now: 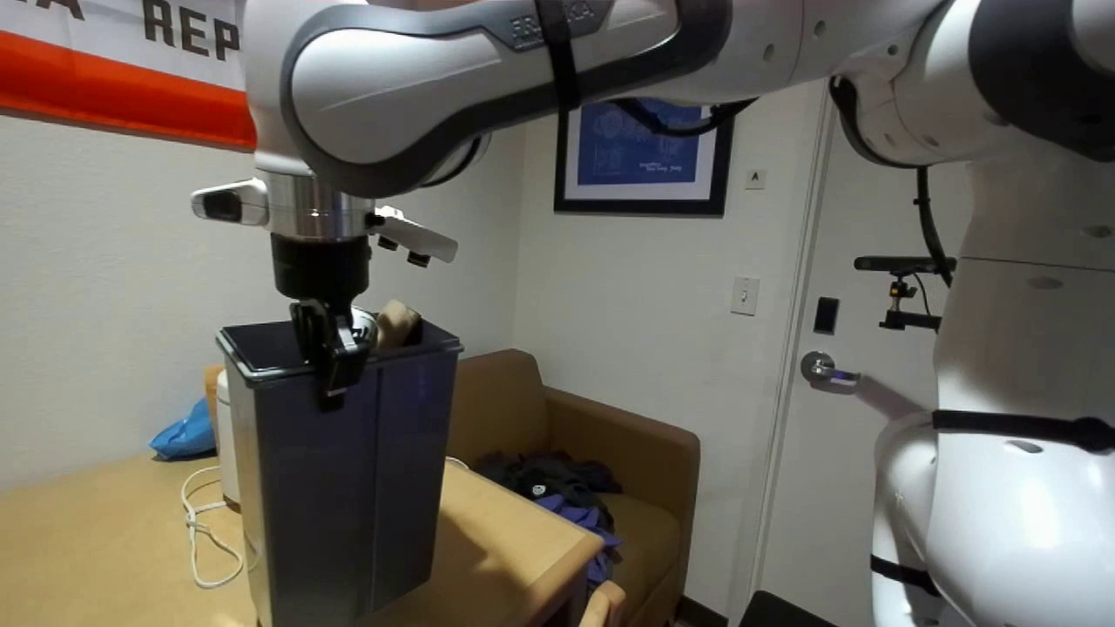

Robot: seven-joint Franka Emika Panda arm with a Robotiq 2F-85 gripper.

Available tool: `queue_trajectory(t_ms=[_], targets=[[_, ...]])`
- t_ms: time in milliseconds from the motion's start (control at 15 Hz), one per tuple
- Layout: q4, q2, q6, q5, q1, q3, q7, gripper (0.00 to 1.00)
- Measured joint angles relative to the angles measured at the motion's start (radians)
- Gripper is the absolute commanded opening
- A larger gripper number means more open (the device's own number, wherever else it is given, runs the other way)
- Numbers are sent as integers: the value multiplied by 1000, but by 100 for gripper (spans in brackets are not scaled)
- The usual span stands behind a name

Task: Move the landfill bin to the left then right

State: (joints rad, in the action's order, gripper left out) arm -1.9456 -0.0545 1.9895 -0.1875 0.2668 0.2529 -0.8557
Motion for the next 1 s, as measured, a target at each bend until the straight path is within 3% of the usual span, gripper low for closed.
queue_trajectory(t_ms=[600, 667, 1000], targets=[[-220, -174, 47, 3, -27, -83, 82, 2], [-237, -188, 50, 3, -27, -90, 90, 7], [-276, -221, 55, 7, -25, -94, 97, 2]])
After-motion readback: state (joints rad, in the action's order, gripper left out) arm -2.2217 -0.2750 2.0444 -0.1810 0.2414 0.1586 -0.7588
